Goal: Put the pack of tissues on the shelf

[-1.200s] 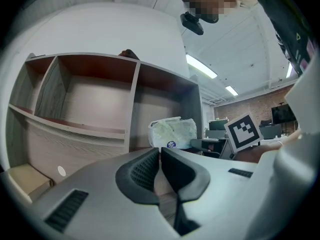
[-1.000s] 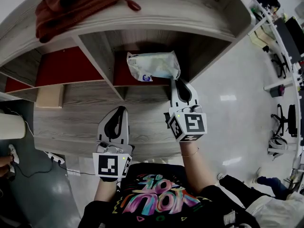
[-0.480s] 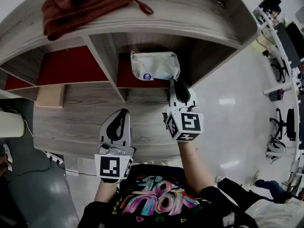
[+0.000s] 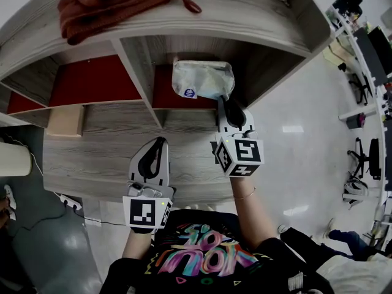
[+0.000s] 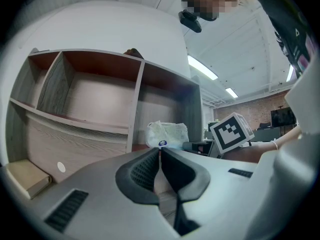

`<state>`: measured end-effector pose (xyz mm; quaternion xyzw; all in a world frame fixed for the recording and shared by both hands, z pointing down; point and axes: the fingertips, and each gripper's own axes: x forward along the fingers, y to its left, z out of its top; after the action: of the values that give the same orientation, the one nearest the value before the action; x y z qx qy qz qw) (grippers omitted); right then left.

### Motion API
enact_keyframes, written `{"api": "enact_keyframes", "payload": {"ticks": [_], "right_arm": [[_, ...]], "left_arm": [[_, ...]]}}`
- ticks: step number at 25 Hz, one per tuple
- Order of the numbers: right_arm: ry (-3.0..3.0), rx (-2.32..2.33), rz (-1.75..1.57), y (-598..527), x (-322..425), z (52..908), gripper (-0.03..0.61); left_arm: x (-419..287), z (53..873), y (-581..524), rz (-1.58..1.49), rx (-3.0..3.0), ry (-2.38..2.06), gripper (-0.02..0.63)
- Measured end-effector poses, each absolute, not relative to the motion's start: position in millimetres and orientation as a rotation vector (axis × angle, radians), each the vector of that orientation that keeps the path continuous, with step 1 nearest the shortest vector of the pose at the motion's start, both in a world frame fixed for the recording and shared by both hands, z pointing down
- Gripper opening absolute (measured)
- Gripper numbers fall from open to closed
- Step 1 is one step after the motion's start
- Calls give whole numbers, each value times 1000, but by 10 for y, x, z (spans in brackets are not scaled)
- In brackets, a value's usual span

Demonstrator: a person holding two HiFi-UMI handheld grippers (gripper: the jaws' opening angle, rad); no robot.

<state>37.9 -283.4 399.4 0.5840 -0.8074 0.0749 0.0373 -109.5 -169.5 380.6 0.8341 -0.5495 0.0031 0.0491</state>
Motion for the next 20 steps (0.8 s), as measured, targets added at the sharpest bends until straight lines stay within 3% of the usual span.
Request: {"api": "enact_keyframes", "payload": {"ticks": [20], "right_arm": [[-2554, 1720, 240, -2711, 386, 3915, 149]], "left_arm": [[-1171, 3748, -1659, -8, 2534, -1720, 32]]}}
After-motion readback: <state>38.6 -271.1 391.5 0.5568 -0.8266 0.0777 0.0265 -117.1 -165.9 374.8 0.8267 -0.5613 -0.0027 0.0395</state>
